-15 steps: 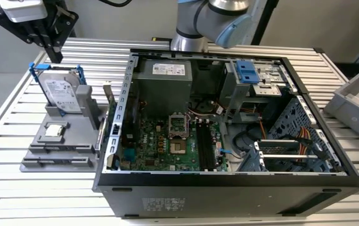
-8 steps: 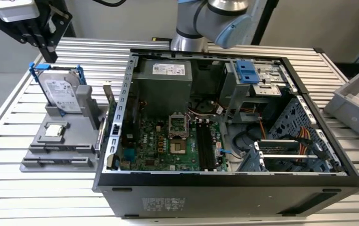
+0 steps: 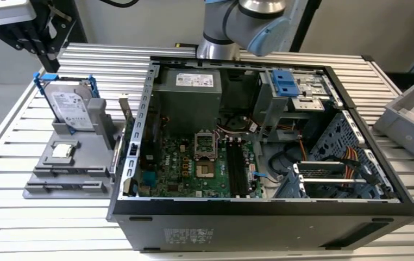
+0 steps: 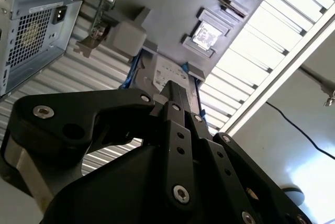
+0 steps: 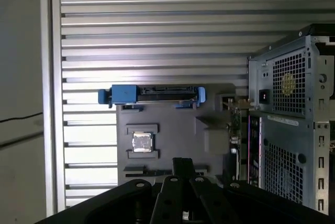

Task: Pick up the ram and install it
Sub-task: 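Reach for the ram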

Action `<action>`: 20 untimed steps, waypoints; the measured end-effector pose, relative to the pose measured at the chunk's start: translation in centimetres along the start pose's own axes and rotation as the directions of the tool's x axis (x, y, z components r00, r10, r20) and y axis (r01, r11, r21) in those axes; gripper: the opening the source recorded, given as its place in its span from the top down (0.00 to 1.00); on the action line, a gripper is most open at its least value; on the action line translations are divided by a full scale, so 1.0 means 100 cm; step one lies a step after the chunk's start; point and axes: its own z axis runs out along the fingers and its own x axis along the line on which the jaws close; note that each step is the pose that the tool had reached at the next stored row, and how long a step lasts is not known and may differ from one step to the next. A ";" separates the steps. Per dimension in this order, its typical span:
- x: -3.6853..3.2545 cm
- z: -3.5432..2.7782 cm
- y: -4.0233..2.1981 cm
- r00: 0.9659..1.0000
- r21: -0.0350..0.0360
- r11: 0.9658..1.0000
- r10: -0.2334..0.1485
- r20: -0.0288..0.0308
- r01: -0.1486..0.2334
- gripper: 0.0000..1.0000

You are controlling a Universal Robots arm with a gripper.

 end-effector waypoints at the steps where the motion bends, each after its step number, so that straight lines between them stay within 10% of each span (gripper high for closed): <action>1: 0.0015 0.0000 -0.0001 1.000 0.000 1.000 -0.001 0.000 0.001 1.00; 20: 0.0113 -0.0002 -0.0017 1.000 0.000 1.000 -0.007 -0.001 0.007 1.00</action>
